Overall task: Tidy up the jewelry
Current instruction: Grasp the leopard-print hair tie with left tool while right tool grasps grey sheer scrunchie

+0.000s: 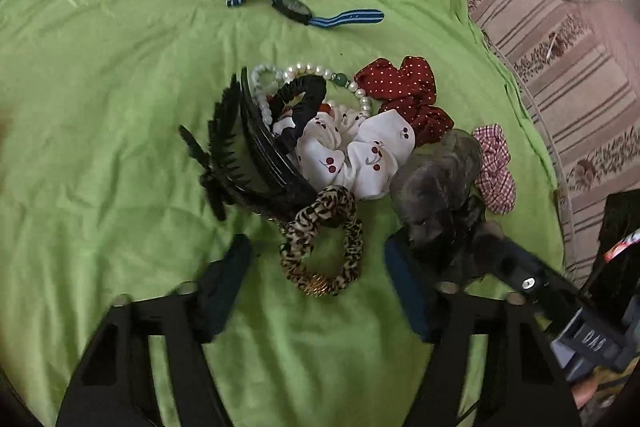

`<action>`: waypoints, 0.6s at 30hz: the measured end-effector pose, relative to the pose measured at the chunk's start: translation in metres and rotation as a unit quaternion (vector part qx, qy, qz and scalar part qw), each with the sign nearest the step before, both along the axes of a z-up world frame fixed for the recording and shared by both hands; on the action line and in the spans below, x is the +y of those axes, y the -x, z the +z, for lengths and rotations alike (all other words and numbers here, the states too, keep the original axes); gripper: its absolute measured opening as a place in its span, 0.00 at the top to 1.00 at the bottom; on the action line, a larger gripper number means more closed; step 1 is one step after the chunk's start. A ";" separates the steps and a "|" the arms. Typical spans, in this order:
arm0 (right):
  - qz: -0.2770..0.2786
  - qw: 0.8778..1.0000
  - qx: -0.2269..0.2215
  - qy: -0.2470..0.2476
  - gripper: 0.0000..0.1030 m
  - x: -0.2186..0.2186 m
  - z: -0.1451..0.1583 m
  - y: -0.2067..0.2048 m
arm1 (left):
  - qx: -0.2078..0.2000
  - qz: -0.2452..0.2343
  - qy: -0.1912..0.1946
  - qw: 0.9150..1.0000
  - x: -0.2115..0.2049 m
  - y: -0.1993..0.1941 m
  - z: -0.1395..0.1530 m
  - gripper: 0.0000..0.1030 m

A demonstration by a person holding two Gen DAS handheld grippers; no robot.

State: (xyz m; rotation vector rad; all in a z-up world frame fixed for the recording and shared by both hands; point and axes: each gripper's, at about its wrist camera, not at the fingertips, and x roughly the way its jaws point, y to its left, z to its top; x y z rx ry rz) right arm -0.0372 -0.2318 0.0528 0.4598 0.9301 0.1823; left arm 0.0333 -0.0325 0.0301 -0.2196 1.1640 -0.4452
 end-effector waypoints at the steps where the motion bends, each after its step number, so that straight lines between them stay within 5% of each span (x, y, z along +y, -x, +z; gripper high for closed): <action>1: 0.001 1.000 0.002 0.000 0.31 0.002 -0.002 -0.002 | 0.009 0.000 0.004 1.000 0.000 0.000 -0.003 0.71; 3: 0.006 1.000 0.009 -0.007 0.51 0.006 -0.005 -0.006 | 0.020 0.001 0.003 1.000 -0.001 0.001 -0.006 0.91; 4: 0.010 1.000 0.014 -0.011 0.67 0.006 -0.007 -0.007 | 0.020 0.002 0.003 1.000 -0.001 0.004 -0.006 0.91; 7: 0.011 1.000 0.013 -0.019 0.77 0.006 -0.004 -0.003 | 0.014 0.006 0.004 1.000 0.005 0.015 0.004 0.91; 18: 0.044 0.999 -0.022 -0.005 0.82 0.030 0.044 0.033 | -0.049 0.047 0.027 0.997 0.076 0.079 0.076 0.93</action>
